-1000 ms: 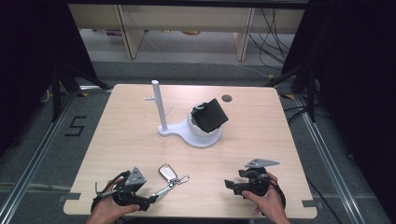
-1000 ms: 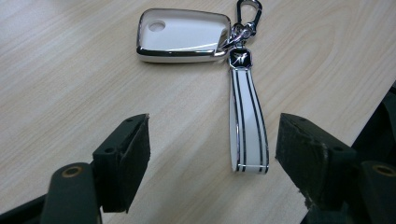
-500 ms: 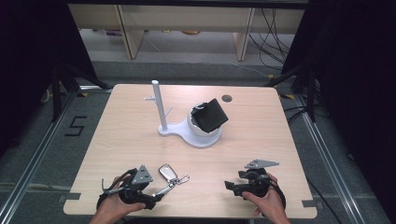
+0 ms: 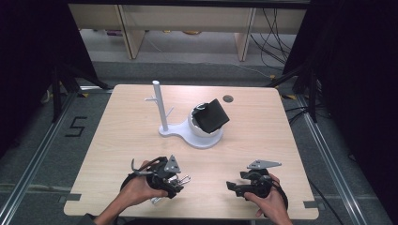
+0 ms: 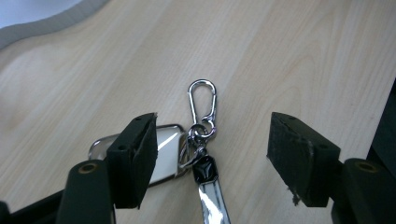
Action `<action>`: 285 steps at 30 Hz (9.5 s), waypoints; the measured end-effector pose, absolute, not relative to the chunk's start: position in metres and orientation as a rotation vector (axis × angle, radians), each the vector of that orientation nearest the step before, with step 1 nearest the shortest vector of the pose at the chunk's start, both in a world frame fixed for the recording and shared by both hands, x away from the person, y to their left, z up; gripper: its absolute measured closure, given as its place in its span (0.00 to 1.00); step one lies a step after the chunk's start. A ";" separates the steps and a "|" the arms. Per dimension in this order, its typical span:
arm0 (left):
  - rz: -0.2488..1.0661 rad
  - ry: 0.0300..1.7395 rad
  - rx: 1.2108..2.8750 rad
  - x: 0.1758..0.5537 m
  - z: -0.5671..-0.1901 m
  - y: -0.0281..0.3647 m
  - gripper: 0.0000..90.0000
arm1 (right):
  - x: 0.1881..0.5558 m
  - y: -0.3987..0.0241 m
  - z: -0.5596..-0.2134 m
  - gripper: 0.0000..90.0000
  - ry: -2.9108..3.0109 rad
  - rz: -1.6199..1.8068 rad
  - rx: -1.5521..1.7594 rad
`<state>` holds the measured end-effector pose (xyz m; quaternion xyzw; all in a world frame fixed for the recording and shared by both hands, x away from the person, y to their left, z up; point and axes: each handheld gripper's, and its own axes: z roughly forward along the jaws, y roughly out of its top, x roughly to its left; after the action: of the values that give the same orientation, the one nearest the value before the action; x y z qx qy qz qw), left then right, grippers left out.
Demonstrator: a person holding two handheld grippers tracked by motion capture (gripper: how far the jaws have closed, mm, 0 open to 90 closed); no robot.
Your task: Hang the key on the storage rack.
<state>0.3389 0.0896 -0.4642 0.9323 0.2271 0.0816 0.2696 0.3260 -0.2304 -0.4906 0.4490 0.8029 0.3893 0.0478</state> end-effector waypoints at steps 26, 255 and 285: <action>0.129 0.452 2.862 0.373 -0.476 0.046 0.59 | 0.324 -0.226 -0.490 0.28 2.475 1.201 1.368; 0.355 1.144 2.552 0.502 -0.302 0.170 0.61 | 0.324 -0.224 -0.492 0.29 2.491 1.209 1.399; 0.293 1.156 2.427 0.464 -0.316 0.198 0.36 | 0.326 -0.228 -0.493 0.29 2.481 1.229 1.379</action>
<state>0.4637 0.1980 -0.3164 0.8761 0.4172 0.1059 0.2172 0.3260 -0.2279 -0.4928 0.4457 0.8018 0.3973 0.0243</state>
